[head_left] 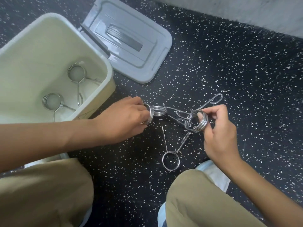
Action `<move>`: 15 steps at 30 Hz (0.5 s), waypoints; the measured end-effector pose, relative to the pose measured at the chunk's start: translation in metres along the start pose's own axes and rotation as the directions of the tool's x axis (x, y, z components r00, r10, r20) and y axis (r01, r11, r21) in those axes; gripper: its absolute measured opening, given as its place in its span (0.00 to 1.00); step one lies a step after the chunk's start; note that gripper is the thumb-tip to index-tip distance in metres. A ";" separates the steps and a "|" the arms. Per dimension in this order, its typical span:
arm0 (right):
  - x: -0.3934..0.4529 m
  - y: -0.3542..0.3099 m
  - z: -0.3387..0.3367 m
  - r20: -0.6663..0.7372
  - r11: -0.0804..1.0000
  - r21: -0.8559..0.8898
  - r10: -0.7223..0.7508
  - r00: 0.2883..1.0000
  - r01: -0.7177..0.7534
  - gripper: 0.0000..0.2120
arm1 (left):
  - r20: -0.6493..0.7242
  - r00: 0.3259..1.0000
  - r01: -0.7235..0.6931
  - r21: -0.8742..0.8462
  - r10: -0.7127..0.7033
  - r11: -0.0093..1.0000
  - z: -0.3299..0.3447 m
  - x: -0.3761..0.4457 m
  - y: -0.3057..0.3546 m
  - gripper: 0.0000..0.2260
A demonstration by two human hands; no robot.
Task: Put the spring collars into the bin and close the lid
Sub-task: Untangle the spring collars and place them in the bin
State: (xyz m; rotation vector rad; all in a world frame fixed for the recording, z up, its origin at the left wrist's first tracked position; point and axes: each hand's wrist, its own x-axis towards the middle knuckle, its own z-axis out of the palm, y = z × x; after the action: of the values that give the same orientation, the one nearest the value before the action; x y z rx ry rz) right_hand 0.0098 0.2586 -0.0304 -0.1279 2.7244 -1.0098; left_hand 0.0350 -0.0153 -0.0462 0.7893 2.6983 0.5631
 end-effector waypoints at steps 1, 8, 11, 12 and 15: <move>0.000 -0.001 -0.003 -0.018 1.000 0.005 0.006 1.000 -0.005 0.04 | -0.035 0.999 0.018 -0.038 -0.019 0.999 -0.006 -0.001 0.005 0.09; 0.010 -0.013 -0.022 -0.169 0.992 -0.073 -0.111 0.979 0.100 0.09 | -0.168 0.973 0.141 -0.123 -0.161 0.982 -0.043 -0.005 0.029 0.15; 0.014 -0.018 -0.022 -0.158 0.987 -0.118 -0.129 0.979 0.111 0.11 | -0.236 0.941 0.206 -0.174 -0.244 0.963 -0.064 -0.007 0.033 0.14; 0.015 -0.021 -0.021 -0.150 0.982 -0.146 -0.139 0.979 0.118 0.11 | -0.254 0.925 0.237 -0.196 -0.282 0.952 -0.072 -0.007 0.034 0.13; 0.014 -0.032 -0.014 -0.122 0.972 -0.185 -0.169 0.978 0.145 0.11 | -0.287 0.895 0.273 -0.252 -0.341 0.928 -0.093 -0.008 0.035 0.13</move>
State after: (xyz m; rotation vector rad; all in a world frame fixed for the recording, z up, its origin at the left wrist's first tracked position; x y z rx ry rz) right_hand -0.0077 0.2408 -0.0014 -0.3212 2.9669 -0.8437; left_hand 0.0232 -0.0196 0.0530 0.2142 2.9097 0.9441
